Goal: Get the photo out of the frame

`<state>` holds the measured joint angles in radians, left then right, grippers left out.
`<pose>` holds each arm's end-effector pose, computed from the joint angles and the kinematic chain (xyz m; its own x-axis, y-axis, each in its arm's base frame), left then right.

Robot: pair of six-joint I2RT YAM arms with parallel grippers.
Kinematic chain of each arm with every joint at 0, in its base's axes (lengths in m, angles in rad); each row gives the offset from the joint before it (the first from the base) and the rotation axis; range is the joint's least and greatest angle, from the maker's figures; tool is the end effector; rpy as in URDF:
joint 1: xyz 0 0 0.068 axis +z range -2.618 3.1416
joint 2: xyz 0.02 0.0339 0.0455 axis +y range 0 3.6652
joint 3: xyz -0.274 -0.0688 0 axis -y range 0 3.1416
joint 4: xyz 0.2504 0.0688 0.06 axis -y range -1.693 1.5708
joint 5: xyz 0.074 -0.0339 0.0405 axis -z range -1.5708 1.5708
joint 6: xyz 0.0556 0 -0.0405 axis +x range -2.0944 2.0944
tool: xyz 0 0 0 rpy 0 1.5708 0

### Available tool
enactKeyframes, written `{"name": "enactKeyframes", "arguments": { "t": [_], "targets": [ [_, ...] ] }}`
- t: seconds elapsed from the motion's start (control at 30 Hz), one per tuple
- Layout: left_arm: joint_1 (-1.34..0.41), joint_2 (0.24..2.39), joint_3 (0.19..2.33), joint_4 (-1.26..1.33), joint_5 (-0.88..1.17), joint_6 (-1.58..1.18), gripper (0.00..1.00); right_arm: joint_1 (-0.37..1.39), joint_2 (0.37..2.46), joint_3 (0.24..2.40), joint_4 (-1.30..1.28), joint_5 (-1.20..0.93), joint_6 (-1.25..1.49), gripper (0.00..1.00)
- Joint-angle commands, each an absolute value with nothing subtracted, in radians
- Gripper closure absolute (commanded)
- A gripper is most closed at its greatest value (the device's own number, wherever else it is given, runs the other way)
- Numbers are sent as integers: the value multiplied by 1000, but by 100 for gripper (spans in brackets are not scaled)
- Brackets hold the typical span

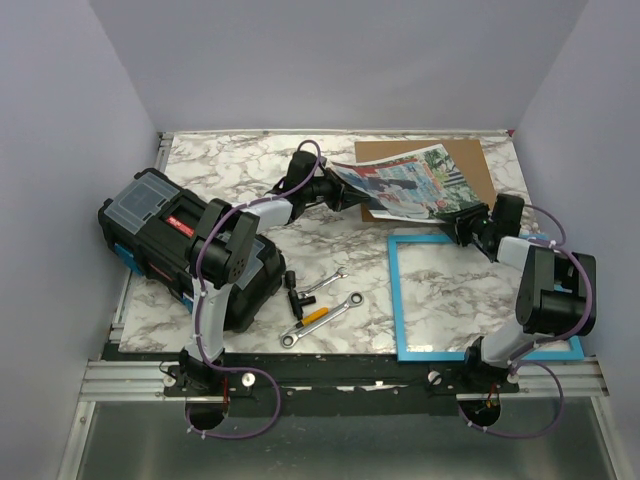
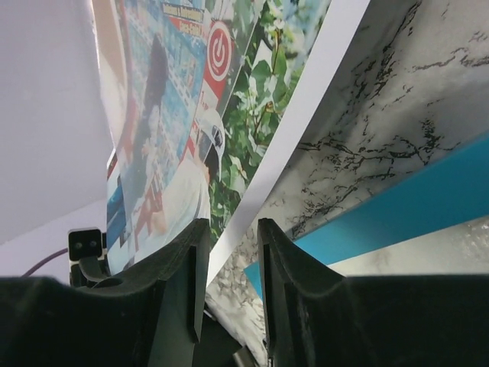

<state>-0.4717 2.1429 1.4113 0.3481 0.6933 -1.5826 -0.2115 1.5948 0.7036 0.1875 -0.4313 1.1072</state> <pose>0.4320 -0.2602 0.1775 -0.8734 -0.4178 0.2501 -0.3436 0.1651 -0.9245 0.3232 -0.0456 0.1498 -0.3911 0.9150 -0.0990 0.5118 0.3056 0.8029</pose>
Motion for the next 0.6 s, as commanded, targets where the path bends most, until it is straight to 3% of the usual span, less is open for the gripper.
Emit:
{"name": "enactKeyframes", "arguments": {
  "t": [0.0, 0.2, 0.33, 0.57],
  "targets": [
    [-477, 2093, 1404, 395, 726, -1598, 100, -212, 1634, 703, 253, -414, 1141, 63],
    [-478, 2090, 1406, 397, 723, -1604, 100, -212, 1635, 681, 292, -427, 1161, 66],
    [-477, 2092, 1402, 406, 728, -1610, 100, -213, 1636, 672, 313, -434, 1154, 61],
    [-479, 2091, 1394, 419, 729, -1622, 100, -210, 1608, 639, 320, -418, 1161, 63]
  ]
}}
